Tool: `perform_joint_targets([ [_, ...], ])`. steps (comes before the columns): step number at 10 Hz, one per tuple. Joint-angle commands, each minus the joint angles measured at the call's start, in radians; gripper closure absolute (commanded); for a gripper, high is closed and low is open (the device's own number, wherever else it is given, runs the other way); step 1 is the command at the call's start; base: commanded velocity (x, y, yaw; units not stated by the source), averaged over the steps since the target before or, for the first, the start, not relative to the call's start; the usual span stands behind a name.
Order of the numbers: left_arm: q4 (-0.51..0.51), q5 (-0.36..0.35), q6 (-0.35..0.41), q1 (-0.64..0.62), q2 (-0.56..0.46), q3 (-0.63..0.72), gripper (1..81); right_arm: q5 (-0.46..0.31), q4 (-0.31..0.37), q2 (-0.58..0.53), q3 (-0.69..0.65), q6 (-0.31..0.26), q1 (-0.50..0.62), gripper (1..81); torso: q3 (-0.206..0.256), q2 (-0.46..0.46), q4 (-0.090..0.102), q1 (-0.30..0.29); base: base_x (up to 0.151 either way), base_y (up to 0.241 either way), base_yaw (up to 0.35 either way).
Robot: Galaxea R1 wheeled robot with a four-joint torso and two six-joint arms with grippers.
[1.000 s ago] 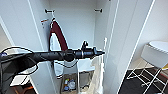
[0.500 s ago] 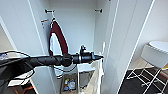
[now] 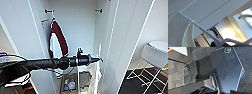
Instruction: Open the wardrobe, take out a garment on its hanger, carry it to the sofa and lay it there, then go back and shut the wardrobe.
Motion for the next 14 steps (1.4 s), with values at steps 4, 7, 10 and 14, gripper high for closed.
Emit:
perform_joint_targets([
  [4, 0.023, -0.097, 0.003, -0.166, -0.073, 0.019, 81.1, -0.038, 0.002, 0.002, 0.007, 0.0, 0.04, 1.0, 0.0, 0.0, 0.0, 0.0, 0.0, 0.0, 0.0],
  [7, 0.023, -0.099, 0.003, -0.156, -0.073, 0.016, 81.1, -0.038, 0.003, 0.002, 0.007, 0.0, 0.042, 1.0, 0.0, 0.0, 0.0, 0.0, 0.0, 0.0, 0.0],
  [10, 0.023, -0.1, 0.004, -0.155, -0.074, 0.021, 81.1, -0.038, 0.003, 0.002, 0.007, 0.0, 0.039, 1.0, 0.0, 0.0, 0.0, 0.0, 0.0, 0.0, 0.0],
  [14, 0.023, -0.137, 0.006, -0.138, -0.077, 0.016, 81.1, -0.038, 0.002, 0.002, 0.007, 0.0, 0.039, 1.0, 0.0, 0.0, 0.0, 0.0, 0.0, 0.0, 0.0],
])
